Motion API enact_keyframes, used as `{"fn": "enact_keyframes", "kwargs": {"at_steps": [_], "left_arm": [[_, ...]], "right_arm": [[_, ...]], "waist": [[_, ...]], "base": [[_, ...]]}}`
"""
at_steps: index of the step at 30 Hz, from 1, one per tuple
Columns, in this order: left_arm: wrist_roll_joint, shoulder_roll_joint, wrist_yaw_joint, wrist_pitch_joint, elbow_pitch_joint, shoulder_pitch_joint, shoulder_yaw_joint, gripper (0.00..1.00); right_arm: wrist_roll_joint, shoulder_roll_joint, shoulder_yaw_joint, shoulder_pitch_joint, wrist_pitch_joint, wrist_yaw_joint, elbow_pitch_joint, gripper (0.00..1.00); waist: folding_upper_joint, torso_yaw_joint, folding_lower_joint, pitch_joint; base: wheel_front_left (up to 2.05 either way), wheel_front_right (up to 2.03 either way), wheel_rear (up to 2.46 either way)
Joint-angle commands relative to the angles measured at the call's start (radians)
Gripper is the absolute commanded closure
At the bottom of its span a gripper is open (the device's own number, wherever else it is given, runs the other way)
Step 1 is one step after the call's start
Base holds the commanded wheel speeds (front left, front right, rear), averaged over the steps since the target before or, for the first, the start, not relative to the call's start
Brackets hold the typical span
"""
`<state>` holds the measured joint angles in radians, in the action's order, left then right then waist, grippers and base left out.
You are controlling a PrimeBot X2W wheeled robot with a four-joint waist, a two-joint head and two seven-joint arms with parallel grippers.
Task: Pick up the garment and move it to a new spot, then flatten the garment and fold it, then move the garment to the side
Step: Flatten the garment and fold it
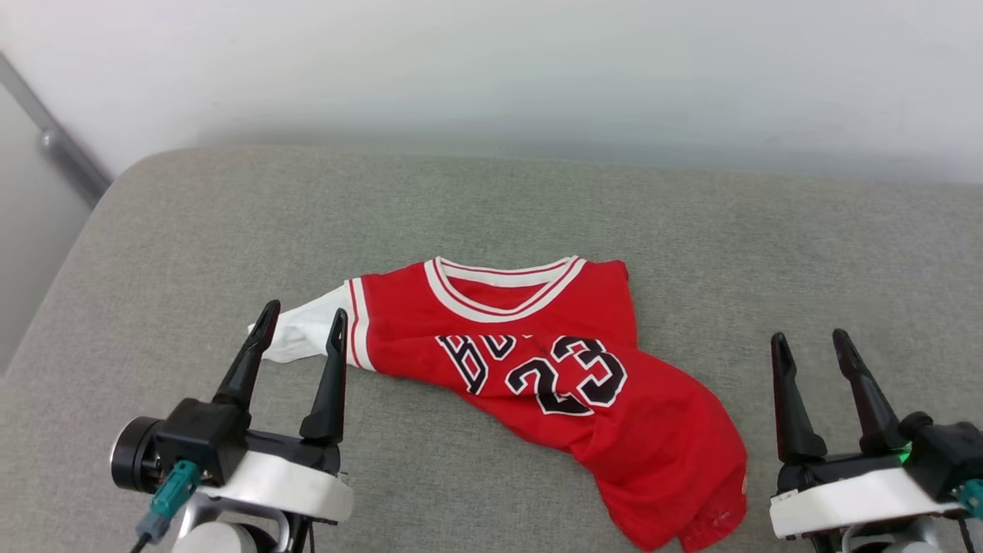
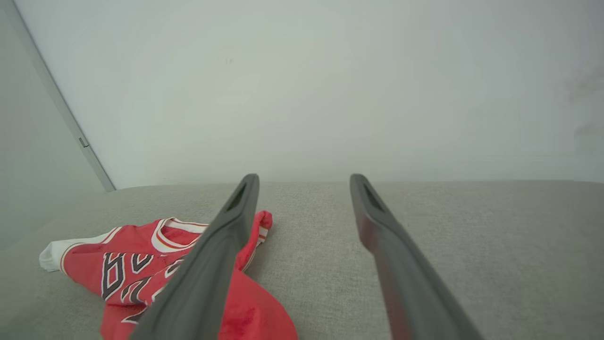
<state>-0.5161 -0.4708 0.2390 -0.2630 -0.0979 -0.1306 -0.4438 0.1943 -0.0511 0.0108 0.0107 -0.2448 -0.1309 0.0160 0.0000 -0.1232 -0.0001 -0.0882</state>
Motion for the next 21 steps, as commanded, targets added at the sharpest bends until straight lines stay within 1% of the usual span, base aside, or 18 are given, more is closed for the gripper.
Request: {"fn": "enact_keyframes", "kwargs": {"at_steps": [1, 4, 6, 7, 8, 9, 11, 12, 14, 16, 17, 19, 21], "left_arm": [[0.011, 0.007, -0.001, -0.002, -0.005, 0.01, 0.006, 0.0], [0.055, 0.037, -0.019, -0.002, -0.014, 0.038, 0.03, 0.0], [0.079, 0.055, -0.032, -0.002, -0.012, 0.044, 0.043, 0.0], [0.097, 0.076, -0.048, -0.002, -0.009, 0.047, 0.053, 0.0], [0.097, 0.076, -0.048, -0.002, -0.009, 0.047, 0.053, 0.0], [0.113, 0.095, -0.067, -0.002, -0.002, 0.042, 0.057, 0.0], [0.129, 0.11, -0.086, -0.002, 0.013, 0.03, 0.057, 0.0], [0.129, 0.11, -0.086, -0.002, 0.013, 0.03, 0.057, 0.0], [0.148, 0.125, -0.102, -0.002, 0.03, 0.013, 0.053, 0.0], [0.154, 0.142, -0.116, -0.002, 0.043, 0.006, 0.058, 0.0], [0.162, 0.148, -0.121, -0.003, 0.048, 0.001, 0.062, 0.0], [0.158, 0.169, -0.136, -0.003, 0.058, -0.007, 0.068, 0.0], [0.167, 0.182, -0.153, -0.003, 0.067, -0.019, 0.071, 0.0]], "right_arm": [[-0.002, 0.001, -0.001, -0.006, 0.007, 0.0, -0.004, 0.0], [-0.005, -0.008, -0.012, -0.046, 0.089, 0.0, -0.029, 0.0], [-0.009, -0.051, -0.046, -0.08, 0.182, 0.0, -0.047, 0.0], [0.018, -0.094, -0.08, -0.122, 0.308, 0.0, -0.056, 0.0], [0.018, -0.094, -0.08, -0.122, 0.308, 0.0, -0.056, 0.0], [0.059, -0.141, -0.113, -0.182, 0.464, 0.0, -0.056, 0.0], [0.065, -0.205, -0.143, -0.253, 0.608, 0.0, -0.058, 0.0], [0.065, -0.205, -0.143, -0.253, 0.608, 0.0, -0.058, 0.0], [0.132, -0.222, -0.176, -0.3, 0.769, 0.0, -0.038, 0.0], [0.199, -0.221, -0.179, -0.359, 0.933, 0.0, -0.023, 0.0], [0.22, -0.232, -0.185, -0.39, 1.007, 0.0, -0.021, 0.0], [0.235, -0.252, -0.193, -0.442, 1.127, 0.0, -0.011, 0.0], [0.249, -0.25, -0.202, -0.474, 1.22, 0.0, 0.014, 0.0]], "waist": [[0.0, -0.007, 0.0001, -0.005], [0.0, -0.024, 0.0001, -0.018], [0.0, -0.034, 0.0001, -0.03], [0.0, -0.047, 0.0001, -0.042], [0.0, -0.047, 0.0001, -0.042], [0.0, -0.063, 0.0001, -0.058], [0.0, -0.085, 0.0001, -0.078], [0.0, -0.085, 0.0001, -0.078], [0.0, -0.106, 0.0001, -0.096], [0.0, -0.126, 0.0001, -0.111], [0.0, -0.136, 0.0001, -0.12], [0.0, -0.158, 0.0001, -0.138], [0.0, -0.178, 0.0001, -0.151]], "base": [[0.0, 0.0, 0.0], [0.0, 0.0, 0.0], [0.0, 0.0, 0.0], [0.0, 0.0, 0.0], [0.0, 0.0, 0.0], [0.0, 0.0, 0.0], [0.0, 0.0, 0.0], [0.0, 0.0, 0.0], [0.0, 0.0, 0.0], [0.0, 0.0, 0.0], [0.0, 0.0, 0.0], [0.0, 0.0, 0.0], [0.0, 0.0, 0.0]]}}
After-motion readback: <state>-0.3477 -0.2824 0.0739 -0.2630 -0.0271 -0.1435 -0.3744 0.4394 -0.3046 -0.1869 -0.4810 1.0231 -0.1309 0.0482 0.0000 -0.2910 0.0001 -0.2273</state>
